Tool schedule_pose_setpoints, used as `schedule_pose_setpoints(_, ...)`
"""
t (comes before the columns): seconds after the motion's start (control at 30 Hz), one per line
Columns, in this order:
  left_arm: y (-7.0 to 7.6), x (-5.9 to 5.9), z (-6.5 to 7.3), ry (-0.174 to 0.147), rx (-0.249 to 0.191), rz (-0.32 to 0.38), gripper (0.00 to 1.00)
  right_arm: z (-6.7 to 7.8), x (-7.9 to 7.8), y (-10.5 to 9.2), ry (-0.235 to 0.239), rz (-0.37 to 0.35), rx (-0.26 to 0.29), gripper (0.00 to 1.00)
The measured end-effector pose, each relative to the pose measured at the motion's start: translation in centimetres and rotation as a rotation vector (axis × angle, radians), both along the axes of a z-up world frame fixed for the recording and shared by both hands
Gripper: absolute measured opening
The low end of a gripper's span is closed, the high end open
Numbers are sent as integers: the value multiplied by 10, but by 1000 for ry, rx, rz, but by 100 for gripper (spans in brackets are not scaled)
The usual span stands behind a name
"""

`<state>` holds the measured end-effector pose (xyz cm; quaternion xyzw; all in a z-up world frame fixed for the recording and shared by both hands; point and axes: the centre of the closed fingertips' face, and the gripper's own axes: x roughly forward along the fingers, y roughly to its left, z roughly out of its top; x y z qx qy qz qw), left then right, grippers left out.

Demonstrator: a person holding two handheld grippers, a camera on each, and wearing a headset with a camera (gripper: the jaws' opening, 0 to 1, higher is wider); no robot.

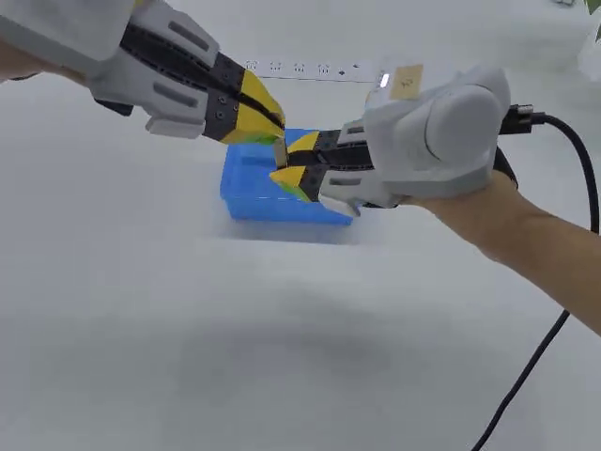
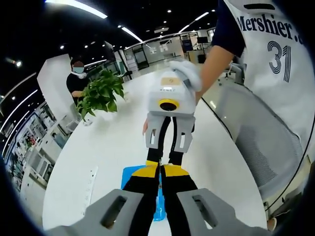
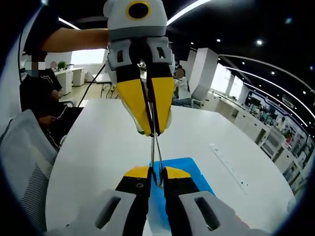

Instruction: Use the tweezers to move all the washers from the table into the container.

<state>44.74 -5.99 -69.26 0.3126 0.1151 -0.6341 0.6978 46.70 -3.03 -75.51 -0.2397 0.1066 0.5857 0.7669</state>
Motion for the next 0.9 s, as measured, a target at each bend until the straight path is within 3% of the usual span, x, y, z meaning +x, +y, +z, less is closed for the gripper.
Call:
schedule_pose_setpoints(0.17,-1,20,-6,-6,-5,14,6,-6,20,-4,9,-34,4,11)
schedule_pose_setpoints(0.33,2,38,-20,16,6,25,6,-19,34,-2,22,-42,-6,11)
schedule_pose_setpoints(0.67,5,61,-58,79,40,39,6,-58,55,2,86,-41,-34,11)
schedule_pose_setpoints(0.9,5,70,-75,107,52,45,6,-76,62,1,126,-48,-43,11)
